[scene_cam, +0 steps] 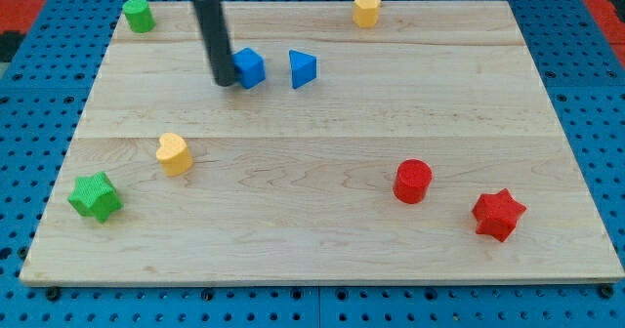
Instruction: Push the yellow hexagon towards the blue triangle
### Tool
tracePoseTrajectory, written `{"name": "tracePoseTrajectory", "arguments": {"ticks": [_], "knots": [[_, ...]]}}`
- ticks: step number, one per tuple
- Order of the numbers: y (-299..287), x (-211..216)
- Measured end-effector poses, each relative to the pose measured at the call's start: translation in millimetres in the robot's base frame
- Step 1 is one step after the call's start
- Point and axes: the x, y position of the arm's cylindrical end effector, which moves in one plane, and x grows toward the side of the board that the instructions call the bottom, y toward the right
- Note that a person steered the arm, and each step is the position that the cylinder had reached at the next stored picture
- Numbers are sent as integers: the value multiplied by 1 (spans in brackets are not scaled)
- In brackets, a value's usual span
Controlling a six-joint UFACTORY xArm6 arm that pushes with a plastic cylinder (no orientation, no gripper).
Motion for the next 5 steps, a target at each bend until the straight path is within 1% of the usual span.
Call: {"name": "tracePoseTrajectory", "arguments": {"ticks": [1, 2, 3, 4, 5], "knots": [[12, 15], [-29, 59], [-100, 54], [-122, 57], [-122, 57]]}}
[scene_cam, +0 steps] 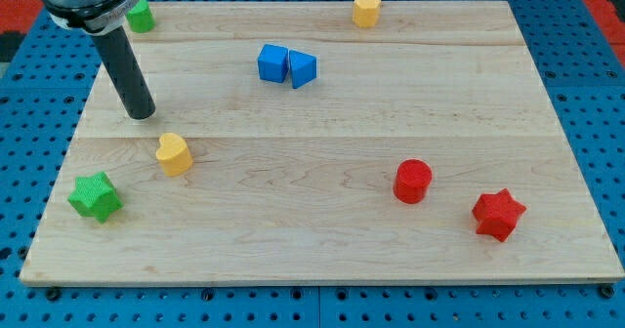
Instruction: Push the yellow hexagon towards the blue triangle
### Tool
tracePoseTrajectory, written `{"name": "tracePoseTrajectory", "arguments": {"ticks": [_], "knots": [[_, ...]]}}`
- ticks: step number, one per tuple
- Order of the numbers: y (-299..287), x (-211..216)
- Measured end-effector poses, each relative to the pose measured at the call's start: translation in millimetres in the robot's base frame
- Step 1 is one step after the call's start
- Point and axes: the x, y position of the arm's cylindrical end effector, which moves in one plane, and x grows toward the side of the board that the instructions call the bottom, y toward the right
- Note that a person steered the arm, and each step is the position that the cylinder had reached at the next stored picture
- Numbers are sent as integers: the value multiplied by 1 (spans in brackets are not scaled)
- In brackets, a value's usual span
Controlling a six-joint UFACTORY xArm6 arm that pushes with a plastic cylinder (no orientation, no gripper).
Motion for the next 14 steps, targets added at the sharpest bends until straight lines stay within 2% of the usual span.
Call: {"name": "tracePoseTrajectory", "arguments": {"ticks": [1, 2, 3, 4, 6, 7, 8, 9, 10, 12, 13, 14], "knots": [[15, -26], [125, -21], [207, -19], [255, -32], [391, -112], [471, -127], [506, -170], [511, -214], [468, -216], [280, -215], [217, -209], [215, -175]]}}
